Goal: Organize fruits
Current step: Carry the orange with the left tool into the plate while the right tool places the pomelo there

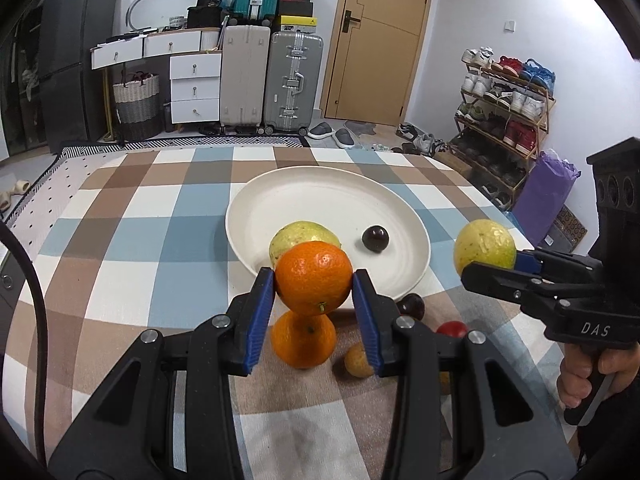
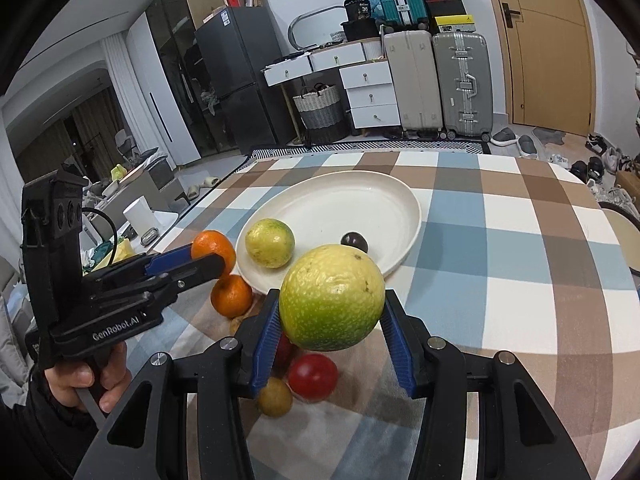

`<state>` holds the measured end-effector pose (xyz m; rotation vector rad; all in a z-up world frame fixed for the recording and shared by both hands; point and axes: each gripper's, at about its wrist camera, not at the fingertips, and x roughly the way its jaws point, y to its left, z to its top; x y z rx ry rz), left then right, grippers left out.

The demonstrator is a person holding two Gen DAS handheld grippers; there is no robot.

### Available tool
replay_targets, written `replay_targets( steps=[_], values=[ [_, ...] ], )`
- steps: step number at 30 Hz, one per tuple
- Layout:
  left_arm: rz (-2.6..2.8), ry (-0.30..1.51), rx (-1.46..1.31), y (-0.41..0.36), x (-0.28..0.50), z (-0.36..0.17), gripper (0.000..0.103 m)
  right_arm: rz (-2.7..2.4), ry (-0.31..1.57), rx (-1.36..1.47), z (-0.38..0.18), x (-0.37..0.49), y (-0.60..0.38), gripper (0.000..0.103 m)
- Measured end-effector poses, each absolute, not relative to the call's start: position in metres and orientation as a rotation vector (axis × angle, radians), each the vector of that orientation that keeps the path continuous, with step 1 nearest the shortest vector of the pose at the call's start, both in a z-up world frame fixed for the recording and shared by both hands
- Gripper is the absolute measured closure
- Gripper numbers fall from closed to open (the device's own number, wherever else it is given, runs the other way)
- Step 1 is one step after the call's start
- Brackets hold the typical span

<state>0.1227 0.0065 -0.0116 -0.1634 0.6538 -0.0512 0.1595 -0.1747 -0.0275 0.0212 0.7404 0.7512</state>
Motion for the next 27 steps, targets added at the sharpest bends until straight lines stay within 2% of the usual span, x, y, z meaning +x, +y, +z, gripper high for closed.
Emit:
replay_targets(
  steps=[27],
  values=[
    [-0.073,0.706,-0.144,0.008,0.175,-0.026,0.066,0.731,0.789,0.026,-0.049,0.204,-0.134,0.053]
  ],
)
